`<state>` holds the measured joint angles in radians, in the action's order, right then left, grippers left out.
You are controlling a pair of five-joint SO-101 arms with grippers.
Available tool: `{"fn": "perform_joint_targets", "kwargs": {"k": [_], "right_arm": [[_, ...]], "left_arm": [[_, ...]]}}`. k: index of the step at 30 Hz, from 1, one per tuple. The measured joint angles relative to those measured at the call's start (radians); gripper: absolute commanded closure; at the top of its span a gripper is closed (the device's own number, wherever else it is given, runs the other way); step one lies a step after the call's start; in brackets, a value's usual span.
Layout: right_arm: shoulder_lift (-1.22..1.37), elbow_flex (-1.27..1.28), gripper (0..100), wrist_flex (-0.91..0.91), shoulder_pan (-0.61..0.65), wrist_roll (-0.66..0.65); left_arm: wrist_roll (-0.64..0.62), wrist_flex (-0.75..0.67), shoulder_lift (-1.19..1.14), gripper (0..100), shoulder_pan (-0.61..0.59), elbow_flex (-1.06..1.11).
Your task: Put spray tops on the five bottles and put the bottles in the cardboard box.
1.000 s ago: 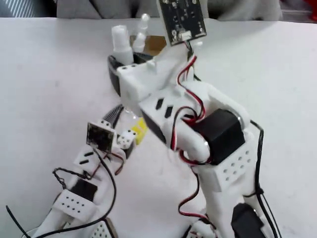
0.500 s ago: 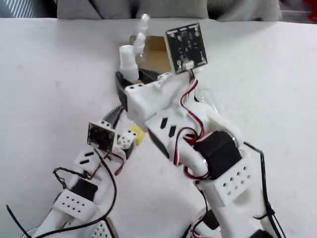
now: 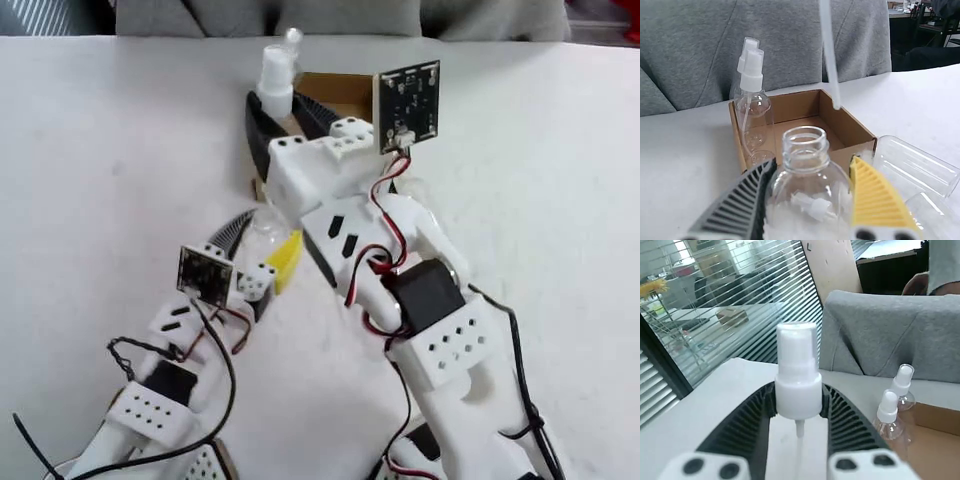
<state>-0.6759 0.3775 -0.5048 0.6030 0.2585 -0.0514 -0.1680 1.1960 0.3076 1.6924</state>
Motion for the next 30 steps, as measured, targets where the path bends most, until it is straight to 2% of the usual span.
{"fn": "perform_joint_targets", "kwargs": {"k": [10, 13, 20, 30], "right_arm": [[0.0, 0.115, 98.2, 0.137, -0.003, 0.0], [0.002, 0.141, 98.2, 0.166, -0.003, 0.043], [0.0, 0.146, 98.2, 0.17, -0.002, 0.084], [0.0, 0.299, 98.2, 0.17, -0.002, 0.086]], "left_arm": [[0.0, 0.0, 0.0, 94, -0.002, 0.0], [0.0, 0.0, 0.0, 94, 0.0, 0.0], [0.0, 0.0, 0.0, 94, 0.0, 0.0], [0.0, 0.0, 0.0, 94, 0.0, 0.0]]}}
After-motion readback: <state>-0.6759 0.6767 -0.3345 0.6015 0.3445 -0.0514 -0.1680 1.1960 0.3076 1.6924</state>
